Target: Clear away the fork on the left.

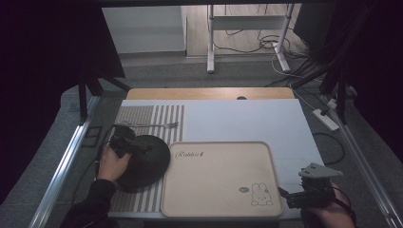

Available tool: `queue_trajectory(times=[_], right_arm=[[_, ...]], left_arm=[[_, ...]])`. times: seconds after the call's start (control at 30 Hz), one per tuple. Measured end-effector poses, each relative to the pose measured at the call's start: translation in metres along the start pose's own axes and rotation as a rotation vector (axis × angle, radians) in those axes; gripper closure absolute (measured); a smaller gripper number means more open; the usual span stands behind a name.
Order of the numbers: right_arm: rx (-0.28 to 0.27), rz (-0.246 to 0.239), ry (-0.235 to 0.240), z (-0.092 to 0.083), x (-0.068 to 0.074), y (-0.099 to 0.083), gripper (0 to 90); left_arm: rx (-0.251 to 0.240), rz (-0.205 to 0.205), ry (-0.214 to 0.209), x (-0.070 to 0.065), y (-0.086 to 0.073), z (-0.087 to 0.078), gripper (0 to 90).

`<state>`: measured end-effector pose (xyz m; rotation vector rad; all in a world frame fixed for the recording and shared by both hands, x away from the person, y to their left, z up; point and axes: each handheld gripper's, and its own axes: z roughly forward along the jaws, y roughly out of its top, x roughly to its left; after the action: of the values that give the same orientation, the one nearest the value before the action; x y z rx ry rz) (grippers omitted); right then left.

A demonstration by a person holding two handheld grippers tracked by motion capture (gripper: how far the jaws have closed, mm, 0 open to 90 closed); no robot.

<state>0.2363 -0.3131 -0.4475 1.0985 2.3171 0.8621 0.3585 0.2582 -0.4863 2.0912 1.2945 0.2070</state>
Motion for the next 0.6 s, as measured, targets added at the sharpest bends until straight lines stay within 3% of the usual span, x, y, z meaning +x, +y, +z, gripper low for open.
queue_trajectory(times=[0.5,0.6], right_arm=[[0.000,0.001,0.001,0.000,0.000,0.000,0.0],[0.000,0.001,0.001,0.000,0.000,0.000,0.0]], left_arm=[[0.042,-0.021,0.060,0.020,0.029,0.026,0.0],[0.034,-0.034,0.054,0.026,0.034,0.030,0.0]])
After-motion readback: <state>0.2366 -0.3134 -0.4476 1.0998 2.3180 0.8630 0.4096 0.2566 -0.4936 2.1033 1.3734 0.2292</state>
